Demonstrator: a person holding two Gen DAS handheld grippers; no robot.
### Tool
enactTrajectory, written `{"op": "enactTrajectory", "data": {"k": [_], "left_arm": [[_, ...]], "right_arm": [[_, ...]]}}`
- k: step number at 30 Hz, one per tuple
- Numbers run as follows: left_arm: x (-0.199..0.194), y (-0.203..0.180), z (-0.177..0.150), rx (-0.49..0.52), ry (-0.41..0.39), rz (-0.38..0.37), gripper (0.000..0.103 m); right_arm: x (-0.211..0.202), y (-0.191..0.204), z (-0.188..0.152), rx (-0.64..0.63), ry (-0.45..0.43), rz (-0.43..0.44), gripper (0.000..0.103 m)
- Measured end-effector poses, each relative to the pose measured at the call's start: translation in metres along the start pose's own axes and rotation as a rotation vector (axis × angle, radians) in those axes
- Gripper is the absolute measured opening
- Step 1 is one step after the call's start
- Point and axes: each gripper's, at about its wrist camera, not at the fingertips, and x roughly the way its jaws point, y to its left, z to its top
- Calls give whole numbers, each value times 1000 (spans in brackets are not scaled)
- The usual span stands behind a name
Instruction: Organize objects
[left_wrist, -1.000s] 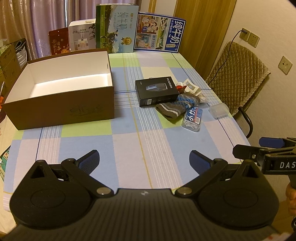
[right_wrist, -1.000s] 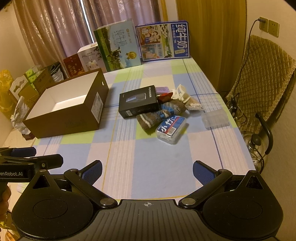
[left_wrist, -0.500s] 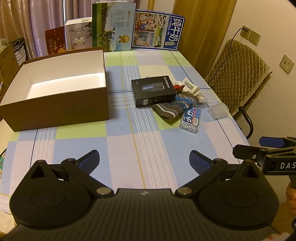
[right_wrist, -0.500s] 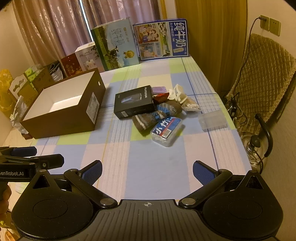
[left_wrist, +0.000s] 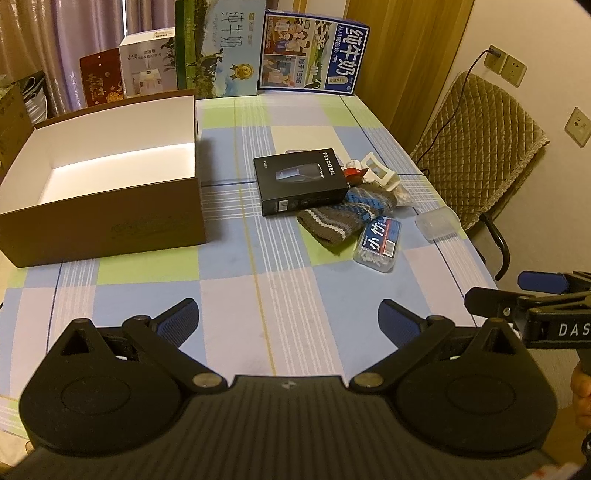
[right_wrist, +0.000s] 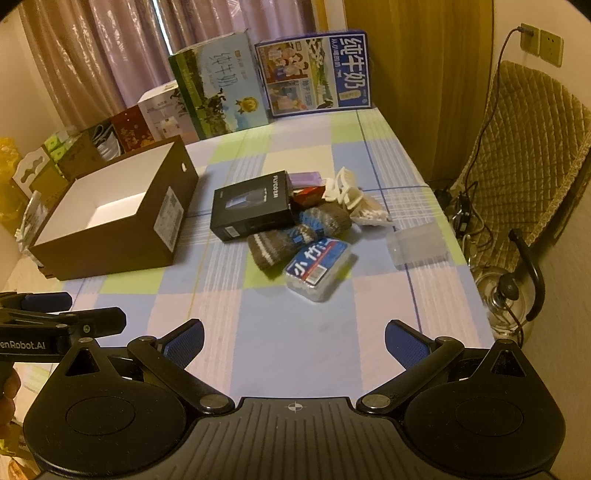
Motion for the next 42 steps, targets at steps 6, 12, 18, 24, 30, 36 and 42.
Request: {"op": "enactTrajectory", "data": {"k": [6, 12, 18, 24, 30, 36, 42], "left_arm": [[14, -5, 9, -2, 15, -5, 102], [33, -14, 22, 6, 33, -11, 102], [55, -21, 35, 7, 49, -8, 102], [80, -29, 47, 27, 43, 0, 102], [107, -43, 54, 44, 46, -35, 102], [141, -71, 58, 116, 63, -107, 89], [174, -99, 56, 200, 90, -172, 72]], "right_arm": [[10, -16, 9, 13, 2, 1, 101], [22, -35, 17, 29, 0, 15, 101], [38, -59, 28, 29, -20, 10, 101], [58, -87, 36, 23, -51, -11, 101], [79, -113, 42, 10, -47, -19, 101], [94, -131, 43, 7, -20, -22, 90], [100, -147, 41, 42, 1, -31, 89]]}}
